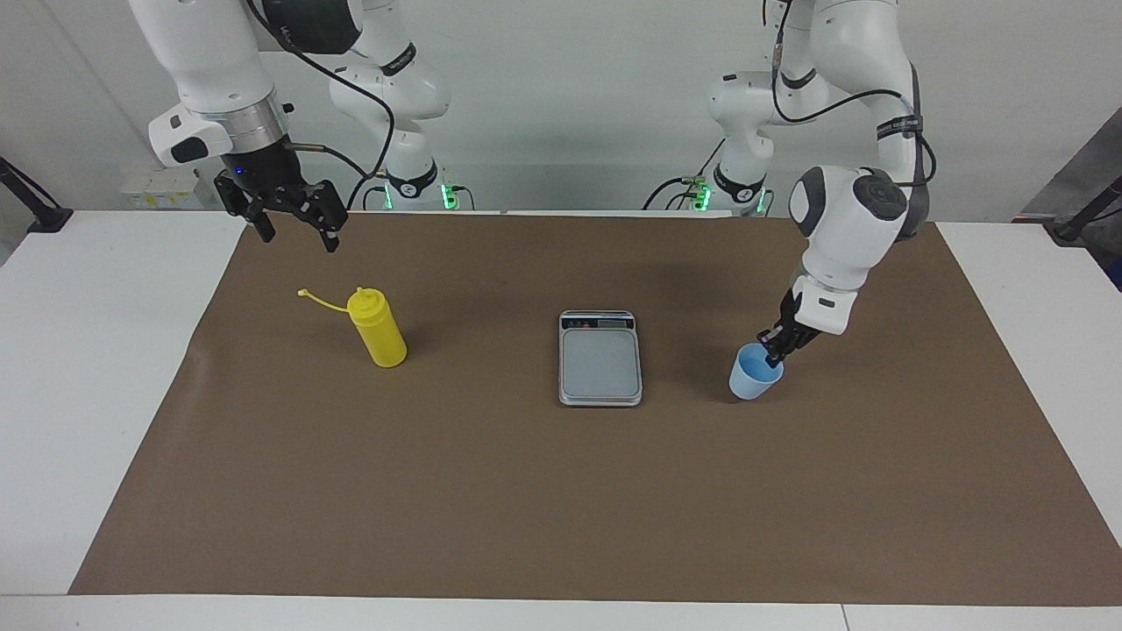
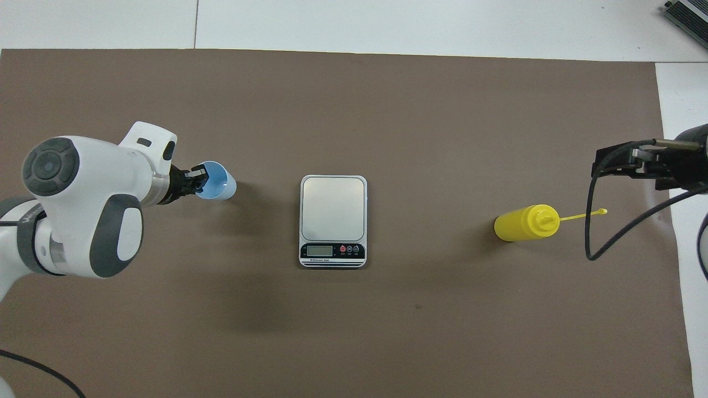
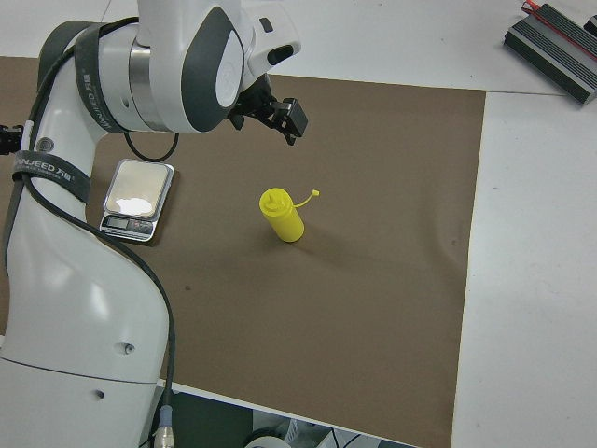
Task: Pour seasoning into cup on scale with both arms
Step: 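Carry the blue cup with the left gripper onto the scale, then lower the blue cup onto the scale and open the left gripper, then withdraw the left gripper while the right gripper reaches the yellow bottle, then close the right gripper around the yellow squeeze bottle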
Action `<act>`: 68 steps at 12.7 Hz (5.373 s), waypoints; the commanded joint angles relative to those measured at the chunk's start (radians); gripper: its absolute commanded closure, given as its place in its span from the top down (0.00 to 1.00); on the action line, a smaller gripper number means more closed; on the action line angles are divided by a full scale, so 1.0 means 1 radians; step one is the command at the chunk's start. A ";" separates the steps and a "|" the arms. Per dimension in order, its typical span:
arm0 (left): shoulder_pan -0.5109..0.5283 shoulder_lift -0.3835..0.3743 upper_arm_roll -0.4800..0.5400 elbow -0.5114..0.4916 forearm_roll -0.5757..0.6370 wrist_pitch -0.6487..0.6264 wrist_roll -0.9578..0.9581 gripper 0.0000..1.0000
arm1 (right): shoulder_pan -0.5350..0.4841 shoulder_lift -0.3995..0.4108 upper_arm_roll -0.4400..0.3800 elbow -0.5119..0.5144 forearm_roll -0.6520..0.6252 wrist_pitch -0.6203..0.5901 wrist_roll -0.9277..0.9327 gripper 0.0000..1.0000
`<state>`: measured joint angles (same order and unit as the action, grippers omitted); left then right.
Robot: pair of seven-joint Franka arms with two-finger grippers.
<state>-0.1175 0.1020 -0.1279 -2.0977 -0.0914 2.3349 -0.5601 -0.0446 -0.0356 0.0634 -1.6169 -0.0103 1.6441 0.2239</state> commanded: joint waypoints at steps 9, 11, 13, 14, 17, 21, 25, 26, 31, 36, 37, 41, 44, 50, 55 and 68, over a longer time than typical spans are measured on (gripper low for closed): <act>-0.287 0.038 0.016 0.159 0.006 -0.167 -0.369 0.00 | -0.008 0.000 0.001 0.005 0.023 -0.017 -0.014 1.00; -0.324 0.036 0.016 0.159 0.016 -0.167 -0.405 0.00 | -0.008 -0.001 0.001 0.005 0.023 -0.017 -0.014 1.00; -0.337 0.039 0.014 0.179 0.048 -0.175 -0.451 0.00 | -0.008 -0.001 0.001 0.005 0.023 -0.017 -0.014 1.00; -0.347 0.042 0.014 0.182 0.048 -0.175 -0.454 0.00 | -0.008 -0.001 0.001 0.005 0.023 -0.017 -0.014 1.00; -0.369 0.063 0.014 0.205 0.052 -0.173 -0.478 0.00 | -0.008 0.000 0.001 0.005 0.023 -0.017 -0.014 1.00; -0.382 0.116 0.014 0.237 0.081 -0.172 -0.506 0.00 | -0.008 -0.001 0.001 0.005 0.023 -0.017 -0.014 1.00; -0.384 0.131 0.014 0.234 0.082 -0.161 -0.514 0.00 | -0.008 -0.001 0.001 0.005 0.023 -0.017 -0.014 1.00; -0.386 0.134 0.014 0.234 0.084 -0.160 -0.514 0.00 | -0.008 0.000 0.001 0.005 0.023 -0.017 -0.014 1.00; -0.386 0.143 0.014 0.235 0.094 -0.161 -0.515 0.18 | -0.008 -0.001 0.003 0.005 0.023 -0.017 -0.014 1.00; -0.384 0.151 0.014 0.292 0.094 -0.221 -0.515 0.49 | -0.008 -0.001 0.001 0.005 0.023 -0.017 -0.014 1.00; -0.383 0.159 0.014 0.323 0.094 -0.257 -0.515 0.52 | -0.008 -0.001 0.001 0.005 0.023 -0.017 -0.014 1.00; -0.369 0.160 0.014 0.447 0.094 -0.409 -0.508 0.56 | -0.008 -0.003 0.003 0.003 0.024 -0.024 -0.014 1.00; -0.298 0.156 0.014 0.537 0.099 -0.535 -0.489 0.56 | -0.008 -0.003 0.003 0.003 0.024 -0.024 -0.015 1.00; -0.122 0.142 0.016 0.634 0.094 -0.725 -0.182 0.56 | -0.015 -0.004 0.003 0.000 0.023 -0.036 -0.017 1.00; 0.079 0.028 0.024 0.621 0.081 -0.836 0.231 0.56 | -0.027 -0.070 0.003 -0.153 0.024 0.057 -0.082 1.00; 0.183 -0.119 0.025 0.358 0.085 -0.720 0.453 0.86 | -0.257 -0.242 -0.002 -0.721 0.410 0.494 -0.945 1.00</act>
<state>0.0623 0.0261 -0.1000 -1.6857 -0.0129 1.5810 -0.1226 -0.2643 -0.2430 0.0601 -2.2703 0.3243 2.0851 -0.5703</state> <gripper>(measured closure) 0.172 0.000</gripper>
